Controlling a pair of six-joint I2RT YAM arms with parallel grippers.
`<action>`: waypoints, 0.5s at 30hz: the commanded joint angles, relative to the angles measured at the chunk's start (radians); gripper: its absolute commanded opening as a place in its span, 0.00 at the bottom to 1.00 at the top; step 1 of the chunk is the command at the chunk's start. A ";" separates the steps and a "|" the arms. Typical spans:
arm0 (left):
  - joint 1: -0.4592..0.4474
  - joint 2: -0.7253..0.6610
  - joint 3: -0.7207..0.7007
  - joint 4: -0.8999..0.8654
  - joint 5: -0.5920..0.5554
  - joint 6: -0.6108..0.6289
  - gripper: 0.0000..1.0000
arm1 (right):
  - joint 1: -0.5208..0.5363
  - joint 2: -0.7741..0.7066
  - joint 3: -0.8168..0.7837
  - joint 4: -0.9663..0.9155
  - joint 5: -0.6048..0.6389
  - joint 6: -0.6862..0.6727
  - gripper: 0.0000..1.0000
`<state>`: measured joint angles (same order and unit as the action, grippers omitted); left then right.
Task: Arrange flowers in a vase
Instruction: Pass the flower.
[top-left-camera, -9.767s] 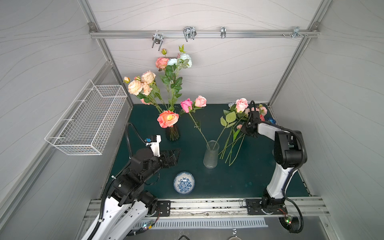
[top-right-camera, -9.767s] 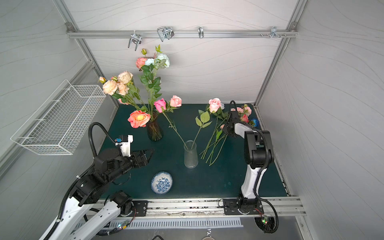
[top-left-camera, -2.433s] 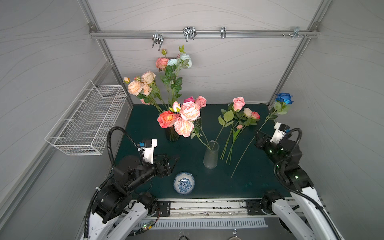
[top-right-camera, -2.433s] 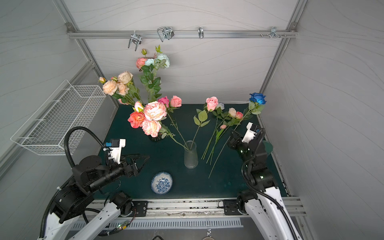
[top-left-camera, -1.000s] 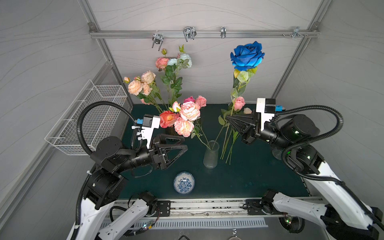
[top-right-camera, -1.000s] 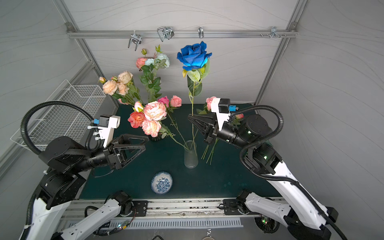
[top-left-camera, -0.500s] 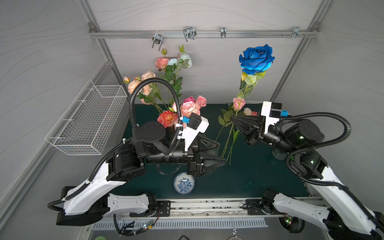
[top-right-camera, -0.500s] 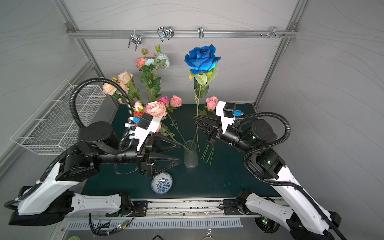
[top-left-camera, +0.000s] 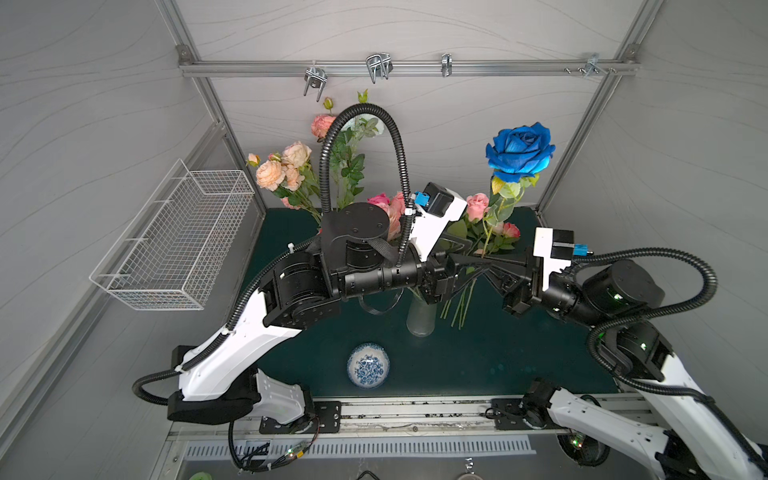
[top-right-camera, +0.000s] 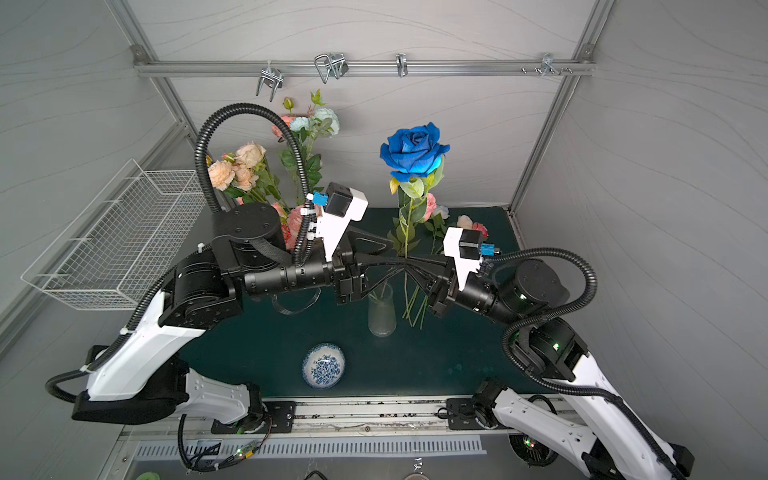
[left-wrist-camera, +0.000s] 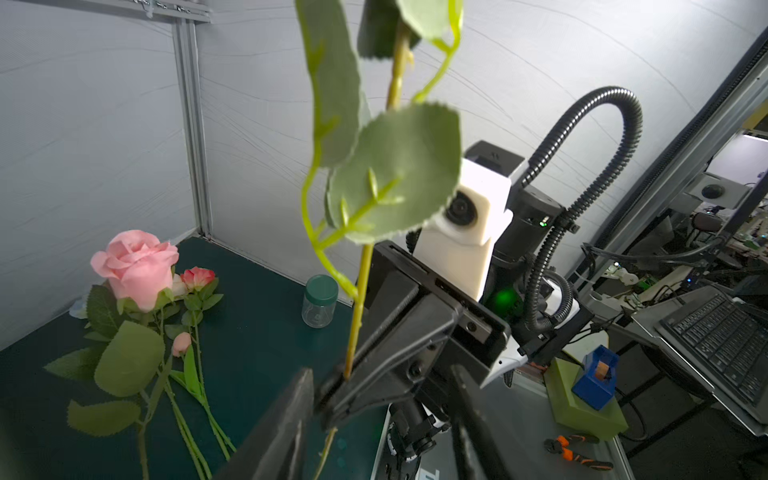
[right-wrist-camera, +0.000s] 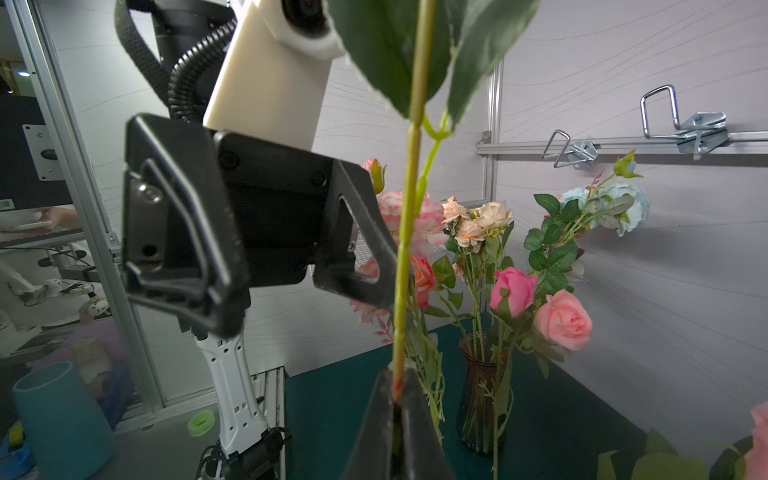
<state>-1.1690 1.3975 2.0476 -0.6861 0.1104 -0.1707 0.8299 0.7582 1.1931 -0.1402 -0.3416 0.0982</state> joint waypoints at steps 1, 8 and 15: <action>-0.009 0.036 0.054 -0.013 -0.051 0.047 0.49 | 0.005 -0.026 -0.011 -0.017 -0.025 0.011 0.00; -0.026 0.079 0.092 -0.015 -0.076 0.087 0.41 | 0.005 -0.030 -0.024 -0.024 -0.034 0.024 0.00; -0.045 0.109 0.128 -0.034 -0.120 0.120 0.22 | 0.005 -0.029 -0.034 -0.032 -0.015 0.021 0.00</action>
<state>-1.2053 1.5036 2.1300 -0.7361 0.0223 -0.0849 0.8299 0.7330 1.1671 -0.1654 -0.3599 0.1226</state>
